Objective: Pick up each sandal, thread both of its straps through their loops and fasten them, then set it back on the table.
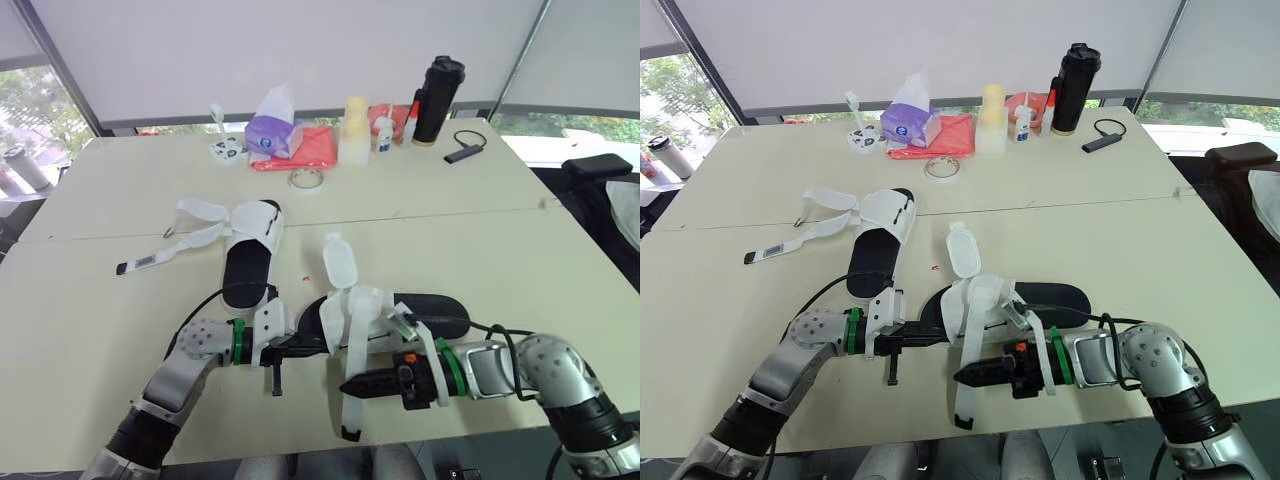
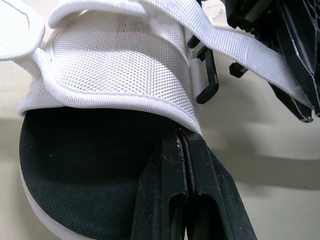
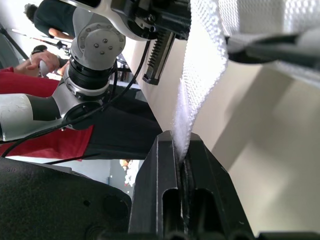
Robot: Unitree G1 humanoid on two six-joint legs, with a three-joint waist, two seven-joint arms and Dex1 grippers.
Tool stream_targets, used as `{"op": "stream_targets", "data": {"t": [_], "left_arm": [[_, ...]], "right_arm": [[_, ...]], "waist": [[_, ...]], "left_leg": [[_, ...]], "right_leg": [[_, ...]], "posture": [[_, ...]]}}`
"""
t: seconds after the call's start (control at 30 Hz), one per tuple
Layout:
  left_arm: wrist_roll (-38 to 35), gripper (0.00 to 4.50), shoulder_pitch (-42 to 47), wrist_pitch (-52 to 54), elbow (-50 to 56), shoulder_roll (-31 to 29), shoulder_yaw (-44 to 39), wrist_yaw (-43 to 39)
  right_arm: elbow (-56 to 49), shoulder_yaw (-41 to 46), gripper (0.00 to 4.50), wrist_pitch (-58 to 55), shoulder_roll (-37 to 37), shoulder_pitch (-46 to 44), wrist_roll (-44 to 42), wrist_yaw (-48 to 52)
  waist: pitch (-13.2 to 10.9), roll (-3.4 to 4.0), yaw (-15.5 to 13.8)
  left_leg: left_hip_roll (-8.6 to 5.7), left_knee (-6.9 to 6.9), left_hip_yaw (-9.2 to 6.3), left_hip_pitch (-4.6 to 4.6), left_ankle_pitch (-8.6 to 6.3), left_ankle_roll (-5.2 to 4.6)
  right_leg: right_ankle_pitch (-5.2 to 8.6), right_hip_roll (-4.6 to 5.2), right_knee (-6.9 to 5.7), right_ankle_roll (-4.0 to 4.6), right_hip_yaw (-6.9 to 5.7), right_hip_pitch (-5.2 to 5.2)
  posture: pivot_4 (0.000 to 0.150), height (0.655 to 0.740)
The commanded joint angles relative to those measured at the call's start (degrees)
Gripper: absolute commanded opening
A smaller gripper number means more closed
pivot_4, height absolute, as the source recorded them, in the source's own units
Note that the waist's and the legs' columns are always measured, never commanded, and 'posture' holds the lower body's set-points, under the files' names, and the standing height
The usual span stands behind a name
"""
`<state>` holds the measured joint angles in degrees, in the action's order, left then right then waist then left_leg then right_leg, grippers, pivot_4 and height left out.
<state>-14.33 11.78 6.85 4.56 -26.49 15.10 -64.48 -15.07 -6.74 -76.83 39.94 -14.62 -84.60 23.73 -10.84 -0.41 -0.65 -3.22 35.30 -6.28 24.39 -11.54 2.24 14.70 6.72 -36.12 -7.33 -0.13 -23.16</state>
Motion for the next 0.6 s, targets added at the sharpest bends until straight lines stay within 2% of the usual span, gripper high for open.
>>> {"op": "stream_targets", "data": {"t": [0.03, 0.27, 0.43, 0.6], "left_arm": [[0.1, 0.00, 0.0, -0.2, 0.1, -0.1, 0.6, 0.2], [0.3, 0.00, 0.4, -0.8, -0.8, 0.4, 1.0, 0.0], [0.8, 0.00, 1.3, -1.9, -2.2, 0.9, 1.5, -0.4], [0.7, 0.00, 1.8, -2.0, -2.5, 1.1, 1.8, -0.1]], "right_arm": [[-5.1, 5.3, 0.05, 0.5, 3.6, -1.8, -1.3, 0.3], [-4.6, 9.6, 0.05, -0.1, 11.0, -13.1, -0.1, 5.7], [3.6, 6.7, 0.05, -2.7, 9.5, -23.3, 2.1, 10.5], [9.3, 1.5, 0.05, -3.3, 7.8, -28.9, 10.4, 17.6]], "waist": [[0.0, 0.00, 0.0], [0.0, 0.01, 0.0], [0.0, 0.00, -0.1], [0.0, 0.00, -0.1]], "left_leg": [[0.00, 0.00, 0.01, 0.00, 0.00, 0.00], [0.01, 0.00, 0.01, -0.01, 0.00, 0.00], [0.00, 0.01, 0.01, 0.00, 0.00, 0.00], [-0.01, 0.02, 0.00, 0.02, 0.00, 0.00]], "right_leg": [[0.00, 0.00, 0.00, 0.00, 0.00, 0.00], [0.04, 0.00, 0.01, 0.08, -0.02, 0.01], [0.03, 0.00, 0.02, 0.08, -0.03, 0.02], [0.03, 0.02, 0.02, 0.08, -0.03, 0.01]], "posture": [[0.150, 0.7400], [0.150, 0.7400], [0.150, 0.7400], [0.150, 0.7400]]}}
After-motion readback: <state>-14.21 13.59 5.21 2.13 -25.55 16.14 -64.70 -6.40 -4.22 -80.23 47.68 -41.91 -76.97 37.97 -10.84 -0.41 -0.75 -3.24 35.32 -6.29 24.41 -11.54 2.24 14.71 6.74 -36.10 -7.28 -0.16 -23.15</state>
